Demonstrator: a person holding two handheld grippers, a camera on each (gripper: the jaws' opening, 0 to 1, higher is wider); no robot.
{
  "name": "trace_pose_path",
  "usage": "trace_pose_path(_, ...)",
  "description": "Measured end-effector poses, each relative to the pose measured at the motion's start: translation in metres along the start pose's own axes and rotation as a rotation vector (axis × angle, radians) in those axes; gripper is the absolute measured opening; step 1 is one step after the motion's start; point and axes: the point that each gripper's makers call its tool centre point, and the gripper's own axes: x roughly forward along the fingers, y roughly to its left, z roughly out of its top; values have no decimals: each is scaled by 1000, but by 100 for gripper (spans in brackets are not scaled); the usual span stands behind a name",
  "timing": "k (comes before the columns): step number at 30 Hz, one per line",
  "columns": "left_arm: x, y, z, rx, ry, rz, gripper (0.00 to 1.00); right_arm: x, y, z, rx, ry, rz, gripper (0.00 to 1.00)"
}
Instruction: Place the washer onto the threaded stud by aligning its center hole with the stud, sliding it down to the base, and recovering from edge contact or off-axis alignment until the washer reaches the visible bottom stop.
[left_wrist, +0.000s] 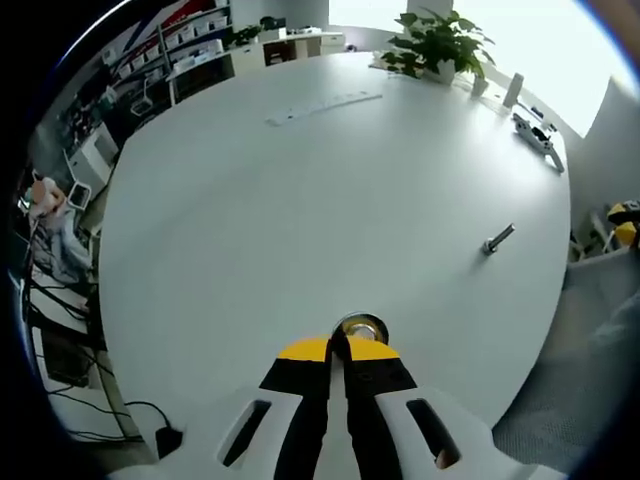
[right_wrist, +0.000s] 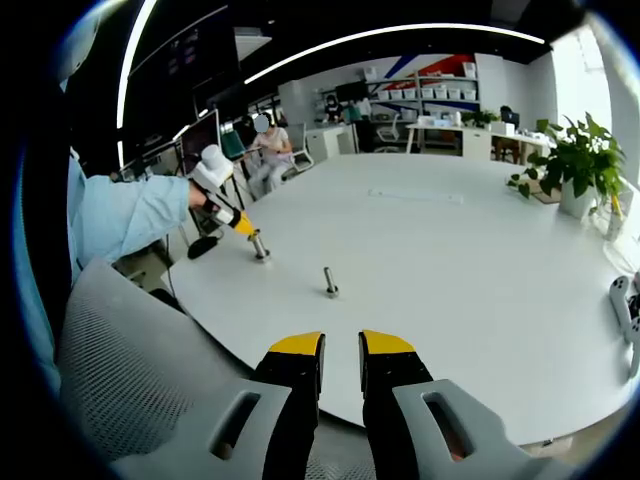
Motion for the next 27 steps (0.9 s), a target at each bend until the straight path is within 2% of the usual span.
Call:
trace_pose_path(8, 0, -3, 1, -37, 0, -30, 2, 0, 0, 0, 0, 1, 0, 16)
trace_pose_path(13, -2, 2, 6, -22, -13, -12, 2, 1, 0, 0, 0, 2, 0, 16)
trace_pose_path(21, -6, 2, 3, -14, -18, -5, 2, 1, 0, 0, -1, 1, -2, 16)
trace_pose_path(25, -14, 0, 5, -17, -41, -1, 2, 0, 0, 0, -4, 0, -1, 16)
trace_pose_path(27, -20, -4, 9, -27, -72, 0, 2, 0, 0, 0, -5, 1, -2, 16)
